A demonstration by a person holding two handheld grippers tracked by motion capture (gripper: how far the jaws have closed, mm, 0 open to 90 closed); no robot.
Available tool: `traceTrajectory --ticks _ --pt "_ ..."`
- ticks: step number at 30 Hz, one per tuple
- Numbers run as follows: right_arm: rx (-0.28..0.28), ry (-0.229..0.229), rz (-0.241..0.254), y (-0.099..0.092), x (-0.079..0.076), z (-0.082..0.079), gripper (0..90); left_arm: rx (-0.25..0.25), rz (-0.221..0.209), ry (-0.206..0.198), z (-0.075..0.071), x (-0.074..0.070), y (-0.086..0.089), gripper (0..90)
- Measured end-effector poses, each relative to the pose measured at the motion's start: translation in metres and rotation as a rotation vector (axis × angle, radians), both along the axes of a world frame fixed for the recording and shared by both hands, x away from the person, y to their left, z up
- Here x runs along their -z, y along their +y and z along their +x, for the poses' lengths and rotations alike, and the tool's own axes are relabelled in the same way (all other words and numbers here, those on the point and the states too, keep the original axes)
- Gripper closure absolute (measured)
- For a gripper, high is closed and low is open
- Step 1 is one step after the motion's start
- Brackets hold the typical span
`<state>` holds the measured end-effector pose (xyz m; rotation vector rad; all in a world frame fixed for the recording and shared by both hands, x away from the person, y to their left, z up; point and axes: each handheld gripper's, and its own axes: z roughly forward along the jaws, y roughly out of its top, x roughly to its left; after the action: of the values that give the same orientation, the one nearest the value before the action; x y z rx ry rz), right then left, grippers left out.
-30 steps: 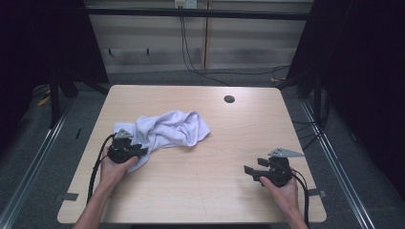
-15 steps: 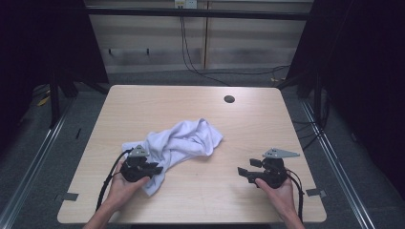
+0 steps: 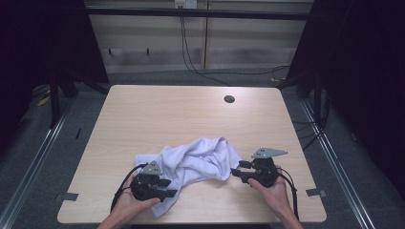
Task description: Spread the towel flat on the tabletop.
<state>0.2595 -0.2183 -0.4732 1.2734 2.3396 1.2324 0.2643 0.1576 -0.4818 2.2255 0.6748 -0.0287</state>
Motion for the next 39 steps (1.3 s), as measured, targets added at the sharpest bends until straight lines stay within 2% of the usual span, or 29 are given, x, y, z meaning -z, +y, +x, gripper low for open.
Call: traceTrajectory --ticks 2,3,4,6,8,10,12,14,15,16,17,18,19,20,21,23,24,25,26,27,29,30,31,32,33,35,36,38,39 --pt "-0.011 -0.02 -0.01 0.003 -0.002 0.005 55.3 -0.011 -0.049 -0.032 0.004 -0.012 0.003 48.5" --pt "-0.013 -0.023 -0.001 0.007 -0.004 0.013 55.0 -0.048 -0.081 -0.052 0.013 -0.024 0.007 43.9" --pt "-0.013 -0.023 -0.001 0.007 -0.004 0.013 55.0 -0.048 -0.081 -0.052 0.013 -0.024 0.007 43.7" --pt "-0.024 -0.016 -0.007 0.014 -0.002 0.022 51.4 -0.098 -0.128 -0.058 0.023 -0.032 0.009 43.6" --pt "-0.042 0.001 -0.032 0.022 0.005 0.029 51.2 -0.108 -0.165 -0.061 0.035 -0.036 0.01 43.5" --pt "-0.039 -0.006 -0.048 0.027 0.008 0.033 51.1 -0.142 -0.15 -0.087 0.044 -0.04 0.007 41.5" --pt "-0.044 -0.01 -0.065 0.031 0.008 0.04 50.3 -0.134 -0.164 -0.091 0.054 -0.043 0.002 40.8" --pt "-0.035 -0.007 -0.048 0.032 0.008 0.047 48.8 -0.137 -0.16 -0.086 0.067 -0.044 -0.008 39.9" --pt "-0.014 -0.002 -0.045 0.034 0.011 0.056 46.5 -0.152 -0.14 -0.065 0.082 -0.043 -0.02 39.2" --pt "-0.009 0.006 -0.04 0.035 0.014 0.06 44.9 -0.165 -0.143 -0.042 0.088 -0.041 -0.026 39.1" --pt "-0.009 0.006 -0.04 0.035 0.014 0.06 44.9 -0.165 -0.143 -0.042 0.088 -0.041 -0.026 39.1" --pt "-0.004 0.012 -0.039 0.035 0.017 0.064 43.6 -0.173 -0.123 -0.04 0.095 -0.039 -0.033 39.1" --pt "0.009 0.017 -0.044 0.037 0.02 0.065 41.7 -0.205 -0.079 -0.071 0.099 -0.037 -0.041 40.8" --pt "0.015 0.027 -0.046 0.038 0.026 0.069 38.1 -0.204 -0.061 -0.059 0.104 -0.033 -0.047 44.4" --pt "0.015 0.027 -0.046 0.038 0.026 0.069 38.1 -0.185 -0.064 -0.004 0.11 -0.028 -0.054 44.4" --pt "0.028 0.035 -0.028 0.039 0.029 0.069 38.8 -0.174 -0.008 -0.007 0.114 -0.021 -0.065 45.2" --pt "0.028 0.04 -0.03 0.038 0.028 0.069 42.0 -0.171 -0.018 0.013 0.116 -0.016 -0.069 46.9" --pt "0.021 0.048 -0.018 0.038 0.028 0.067 52.0 -0.149 0.021 -0.019 0.113 -0.009 -0.075 55.4" --pt "0.021 0.048 -0.018 0.038 0.028 0.067 52.0 -0.149 0.021 -0.019 0.113 -0.009 -0.075 65.3" --pt "0.006 0.042 -0.025 0.04 0.028 0.066 56.0 -0.139 0.003 -0.012 0.111 -0.006 -0.075 65.3" --pt "-0.005 0.031 -0.054 0.044 0.027 0.062 72.3 -0.147 -0.021 -0.024 0.106 -0.003 -0.071 80.6" --pt "-0.003 0.04 -0.056 0.044 0.025 0.062 79.3 -0.161 -0.038 -0.037 0.104 -0.004 -0.067 82.7" --pt "0.012 0.035 -0.044 0.043 0.023 0.062 81.8 -0.192 -0.076 -0.043 0.103 -0.006 -0.061 83.3" --pt "0.014 0.037 -0.027 0.041 0.02 0.062 82.9 -0.206 -0.129 -0.032 0.104 -0.009 -0.053 83.4" --pt "0.016 0.03 -0.015 0.039 0.016 0.062 83.8 -0.22 -0.175 -0.053 0.104 -0.015 -0.043 83.6" --pt "0.035 0.03 0.02 0.033 0.006 0.064 84.0 -0.236 -0.198 -0.077 0.106 -0.026 -0.03 83.9" --pt "0.049 0.02 0.05 0.03 0.0 0.064 83.9 -0.247 -0.234 -0.078 0.107 -0.034 -0.023 83.9" --pt "0.073 -0.008 0.103 0.023 -0.016 0.066 83.9 -0.265 -0.273 -0.121 0.109 -0.054 -0.008 84.2" --pt "0.083 -0.031 0.165 0.019 -0.034 0.067 85.3 -0.272 -0.308 -0.126 0.11 -0.063 -0.001 84.2"
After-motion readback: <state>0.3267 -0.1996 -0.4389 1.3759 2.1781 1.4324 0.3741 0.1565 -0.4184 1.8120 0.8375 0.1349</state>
